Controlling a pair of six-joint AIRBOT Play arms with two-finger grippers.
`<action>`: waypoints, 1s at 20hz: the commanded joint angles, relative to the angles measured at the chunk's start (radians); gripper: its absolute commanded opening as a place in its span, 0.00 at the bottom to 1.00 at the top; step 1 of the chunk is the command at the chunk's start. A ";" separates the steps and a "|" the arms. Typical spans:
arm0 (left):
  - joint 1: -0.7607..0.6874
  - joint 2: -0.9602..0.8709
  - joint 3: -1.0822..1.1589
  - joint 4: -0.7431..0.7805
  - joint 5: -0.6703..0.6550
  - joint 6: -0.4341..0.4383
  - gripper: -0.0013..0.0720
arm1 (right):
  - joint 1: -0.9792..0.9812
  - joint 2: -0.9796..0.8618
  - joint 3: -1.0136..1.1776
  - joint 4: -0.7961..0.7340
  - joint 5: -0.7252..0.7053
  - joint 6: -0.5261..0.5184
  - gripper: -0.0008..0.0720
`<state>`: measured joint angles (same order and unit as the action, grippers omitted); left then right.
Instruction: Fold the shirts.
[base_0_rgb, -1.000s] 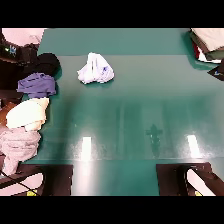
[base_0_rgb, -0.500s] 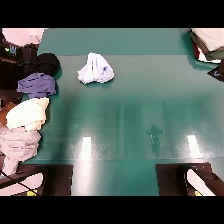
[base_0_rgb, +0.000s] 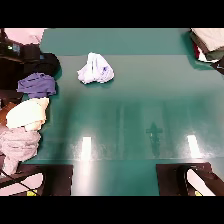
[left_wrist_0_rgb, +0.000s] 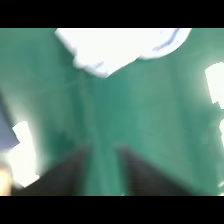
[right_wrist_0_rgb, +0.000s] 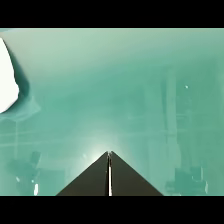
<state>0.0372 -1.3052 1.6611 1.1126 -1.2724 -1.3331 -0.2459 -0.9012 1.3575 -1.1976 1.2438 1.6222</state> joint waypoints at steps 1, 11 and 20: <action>-0.054 -0.066 -0.052 -0.108 0.196 0.007 0.78 | 0.000 0.000 0.000 0.003 -0.014 0.000 0.04; -0.155 -0.558 -0.058 -0.297 0.528 0.135 0.78 | 0.001 0.000 0.000 0.002 0.075 0.000 0.04; -0.155 -0.597 0.108 -0.338 0.370 0.163 0.05 | 0.000 0.001 0.000 0.000 0.053 0.000 0.04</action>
<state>-0.1177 -1.8942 1.6764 0.7906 -0.8005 -1.1782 -0.2455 -0.9012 1.3575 -1.1969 1.3197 1.6222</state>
